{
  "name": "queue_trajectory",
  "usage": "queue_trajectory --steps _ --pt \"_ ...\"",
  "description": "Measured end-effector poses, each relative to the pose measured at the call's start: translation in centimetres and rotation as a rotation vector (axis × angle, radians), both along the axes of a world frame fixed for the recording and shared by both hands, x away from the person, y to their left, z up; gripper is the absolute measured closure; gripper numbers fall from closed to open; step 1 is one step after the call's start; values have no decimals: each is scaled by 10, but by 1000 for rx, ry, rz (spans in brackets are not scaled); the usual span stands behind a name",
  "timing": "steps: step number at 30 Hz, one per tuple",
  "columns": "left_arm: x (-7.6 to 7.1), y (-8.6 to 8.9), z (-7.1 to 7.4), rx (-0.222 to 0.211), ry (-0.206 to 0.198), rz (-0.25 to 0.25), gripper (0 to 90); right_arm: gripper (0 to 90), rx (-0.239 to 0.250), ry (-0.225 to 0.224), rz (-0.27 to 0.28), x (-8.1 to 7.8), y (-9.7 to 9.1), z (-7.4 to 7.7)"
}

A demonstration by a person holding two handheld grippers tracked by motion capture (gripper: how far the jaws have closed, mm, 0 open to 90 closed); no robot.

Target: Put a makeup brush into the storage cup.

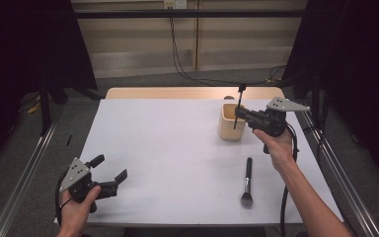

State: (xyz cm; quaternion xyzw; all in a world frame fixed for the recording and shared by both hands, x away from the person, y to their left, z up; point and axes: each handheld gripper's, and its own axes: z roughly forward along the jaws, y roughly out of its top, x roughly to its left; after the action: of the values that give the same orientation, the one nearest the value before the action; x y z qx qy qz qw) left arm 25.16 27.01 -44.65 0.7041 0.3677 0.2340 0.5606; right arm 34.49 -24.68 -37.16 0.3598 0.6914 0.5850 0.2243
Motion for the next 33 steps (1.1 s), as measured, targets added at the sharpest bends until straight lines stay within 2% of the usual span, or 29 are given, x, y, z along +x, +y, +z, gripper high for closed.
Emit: queue_trajectory --steps 16,24,33 --pt "-1 -1 1 2 -8 -7 19 864 -13 -22 -56 32 4 13" --pt "-2 0 1 8 -12 -10 19 864 -22 -9 -74 42 9 4" --pt "-2 -1 1 15 -14 -16 19 864 -25 14 -110 53 3 -7"
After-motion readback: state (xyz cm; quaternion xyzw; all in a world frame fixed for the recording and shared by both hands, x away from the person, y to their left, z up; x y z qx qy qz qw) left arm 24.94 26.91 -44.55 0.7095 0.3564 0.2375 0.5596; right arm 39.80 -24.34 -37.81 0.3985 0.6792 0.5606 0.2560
